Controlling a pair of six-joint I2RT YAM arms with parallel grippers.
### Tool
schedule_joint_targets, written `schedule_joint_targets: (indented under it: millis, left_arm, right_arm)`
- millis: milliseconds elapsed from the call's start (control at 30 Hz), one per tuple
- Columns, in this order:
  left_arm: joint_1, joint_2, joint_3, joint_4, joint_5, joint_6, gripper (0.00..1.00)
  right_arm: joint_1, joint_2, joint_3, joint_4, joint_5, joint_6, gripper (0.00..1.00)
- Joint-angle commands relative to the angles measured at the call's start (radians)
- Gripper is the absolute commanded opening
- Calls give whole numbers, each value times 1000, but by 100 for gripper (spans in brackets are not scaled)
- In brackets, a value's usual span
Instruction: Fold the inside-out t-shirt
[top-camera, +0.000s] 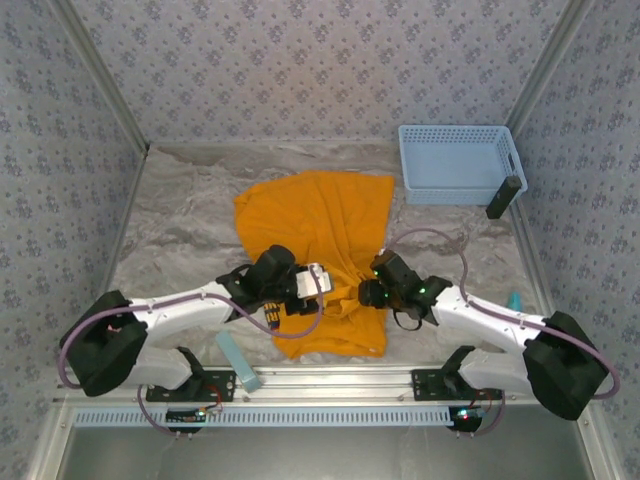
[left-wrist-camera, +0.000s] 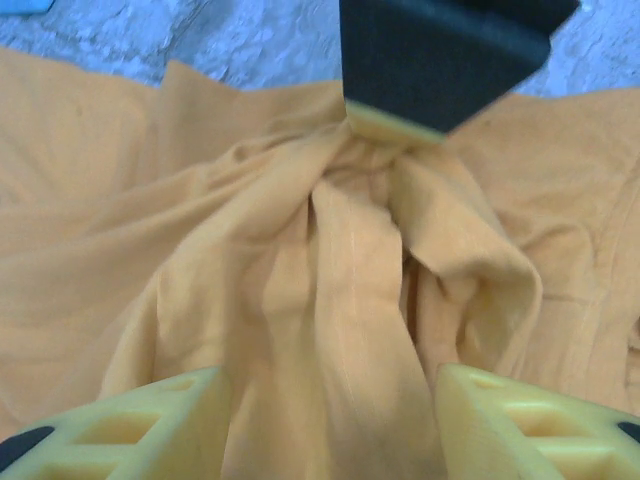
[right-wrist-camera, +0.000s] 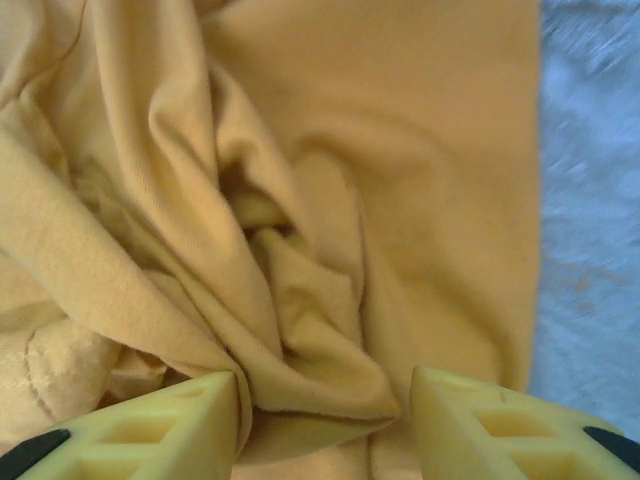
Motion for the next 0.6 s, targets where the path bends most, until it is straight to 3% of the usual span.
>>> schedule_joint_targets:
  millis: [0, 133, 267, 500, 567]
  left_arm:
    - [-23, 42, 63, -26, 13, 27, 56]
    - [-56, 79, 109, -58, 14, 36, 55]
    - [-71, 108, 114, -78, 25, 55, 55]
    - [-77, 159, 136, -88, -59, 79, 55]
    - [-77, 181, 144, -91, -89, 96, 46]
  right_arm:
    - [-10, -28, -26, 81, -183, -36, 49]
    - [-12, -41, -27, 111, -277, -113, 38]
    - [-36, -24, -32, 102, -271, -151, 17]
    - [-81, 20, -51, 176, -373, -153, 6]
    - [-82, 13, -55, 197, -415, -169, 4]
